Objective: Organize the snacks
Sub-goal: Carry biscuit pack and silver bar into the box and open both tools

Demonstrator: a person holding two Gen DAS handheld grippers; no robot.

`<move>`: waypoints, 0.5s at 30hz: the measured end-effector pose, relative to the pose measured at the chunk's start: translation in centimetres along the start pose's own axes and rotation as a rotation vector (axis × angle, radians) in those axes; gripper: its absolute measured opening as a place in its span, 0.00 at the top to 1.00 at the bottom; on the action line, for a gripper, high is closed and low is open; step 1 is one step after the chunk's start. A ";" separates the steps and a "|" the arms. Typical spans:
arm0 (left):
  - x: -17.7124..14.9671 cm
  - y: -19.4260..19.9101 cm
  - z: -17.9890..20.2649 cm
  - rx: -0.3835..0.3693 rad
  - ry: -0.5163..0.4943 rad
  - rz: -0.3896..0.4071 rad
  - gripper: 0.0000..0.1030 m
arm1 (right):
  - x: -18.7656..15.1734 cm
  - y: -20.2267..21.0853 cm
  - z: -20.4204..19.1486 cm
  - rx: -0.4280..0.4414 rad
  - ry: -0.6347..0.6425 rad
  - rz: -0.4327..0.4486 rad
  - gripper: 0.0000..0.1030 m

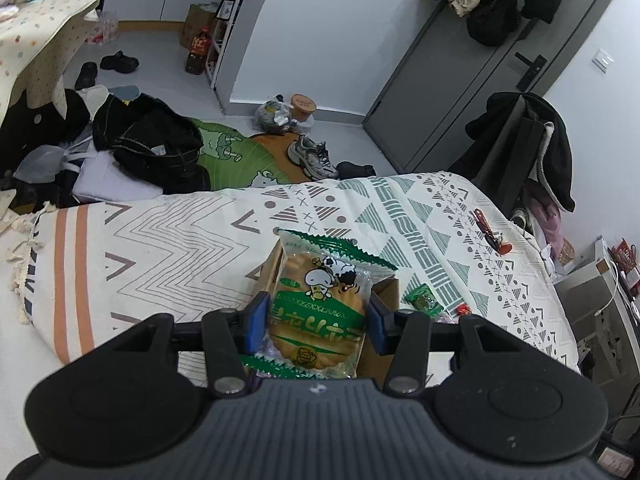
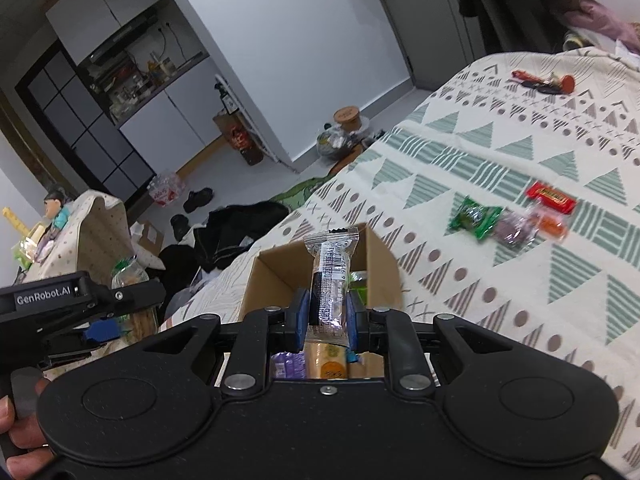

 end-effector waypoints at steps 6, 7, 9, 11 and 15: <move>0.1 -1.0 -1.3 -0.001 0.047 -0.020 0.53 | -1.1 -2.0 -0.8 0.000 0.009 -0.048 0.81; 0.0 -1.3 -1.4 -0.001 0.050 -0.026 0.53 | -1.3 -2.3 -0.8 -0.003 0.011 -0.058 0.81; -0.1 -1.8 -1.6 -0.005 0.059 -0.040 0.53 | -1.8 -3.0 -0.9 -0.005 0.013 -0.079 0.81; -0.4 -2.5 -1.7 -0.006 0.064 -0.057 0.53 | -2.4 -3.6 -0.8 -0.013 0.015 -0.110 0.77; -1.0 -3.6 -1.5 -0.013 0.060 -0.089 0.53 | -2.7 -4.1 -0.3 -0.025 -0.006 -0.132 0.75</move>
Point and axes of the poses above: each gripper's, at about its wrist camera, not at the fingertips, and y roughly against the way its jaws point, z to its right, x to its top, the point moved 3 cm from there along -y, roughly the way its jaws point, and after that the axes turned 6 degrees about -x, right-handed, at the moved point
